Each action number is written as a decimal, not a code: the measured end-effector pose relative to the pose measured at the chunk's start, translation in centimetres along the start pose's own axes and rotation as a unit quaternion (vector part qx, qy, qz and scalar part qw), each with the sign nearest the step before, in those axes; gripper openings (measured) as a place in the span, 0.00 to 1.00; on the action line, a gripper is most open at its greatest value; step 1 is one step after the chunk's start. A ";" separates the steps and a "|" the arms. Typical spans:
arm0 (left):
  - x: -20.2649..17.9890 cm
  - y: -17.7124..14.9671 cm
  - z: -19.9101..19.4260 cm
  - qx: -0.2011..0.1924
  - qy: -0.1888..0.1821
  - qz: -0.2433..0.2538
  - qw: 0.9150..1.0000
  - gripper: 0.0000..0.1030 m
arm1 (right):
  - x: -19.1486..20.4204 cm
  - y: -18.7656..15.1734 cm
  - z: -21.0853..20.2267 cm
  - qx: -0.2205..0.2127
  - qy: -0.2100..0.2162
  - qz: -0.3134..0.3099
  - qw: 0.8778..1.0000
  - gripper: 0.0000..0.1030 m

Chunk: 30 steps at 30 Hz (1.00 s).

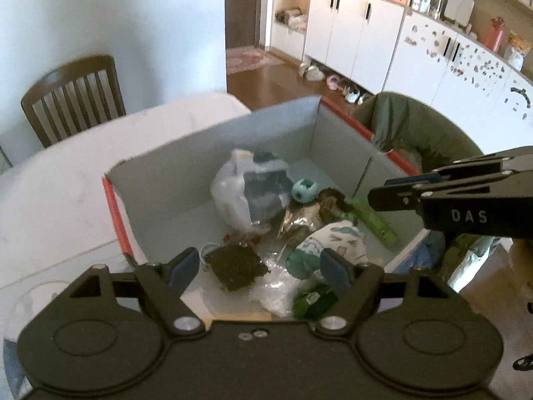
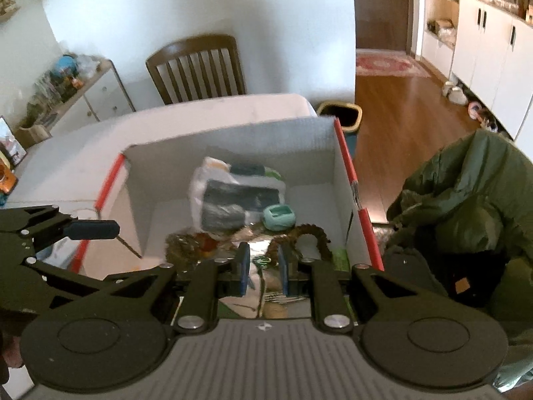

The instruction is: Organize objects

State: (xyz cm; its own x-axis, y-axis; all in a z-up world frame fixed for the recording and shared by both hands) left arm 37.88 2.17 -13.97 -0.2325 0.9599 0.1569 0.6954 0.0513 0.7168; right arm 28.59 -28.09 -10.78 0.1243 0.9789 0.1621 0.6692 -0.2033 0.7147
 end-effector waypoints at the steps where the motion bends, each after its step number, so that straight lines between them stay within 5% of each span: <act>1: -0.1 0.1 -0.5 -0.007 -0.003 0.000 1.000 0.77 | 0.4 0.1 -0.6 -0.006 0.004 -0.002 1.000 0.17; 10: 0.6 1.1 -5.8 -0.063 -0.018 0.002 0.998 0.80 | 3.3 0.0 -4.8 -0.043 0.019 0.003 0.999 0.18; 18: 1.9 0.5 -9.3 -0.091 -0.024 -0.004 0.996 0.81 | 5.6 -0.7 -7.5 -0.064 0.027 0.008 0.998 0.35; 20: 2.2 0.3 -10.1 -0.097 -0.025 -0.008 0.995 0.83 | 6.2 -0.9 -8.2 -0.073 0.025 0.004 0.997 0.50; 30: 3.4 -0.5 -12.7 -0.123 -0.030 -0.014 0.992 0.99 | 8.7 -1.5 -11.1 -0.112 0.020 -0.010 0.993 0.65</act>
State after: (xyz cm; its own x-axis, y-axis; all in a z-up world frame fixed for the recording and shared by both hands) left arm 28.14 1.95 -5.16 -0.2035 0.9741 0.0982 0.5010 0.0174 0.8653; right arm 20.51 -19.48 -2.92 0.0792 0.9823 0.1699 0.4916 -0.1868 0.8505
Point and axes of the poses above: each gripper's, at about its wrist camera, not at the fingertips, and z roughly the way its jaws point, x to its left, y to its top, the point moved 7 cm from there along z, roughly the way its jaws point, and after that the axes turned 6 degrees about -x, right-handed, at the moved point
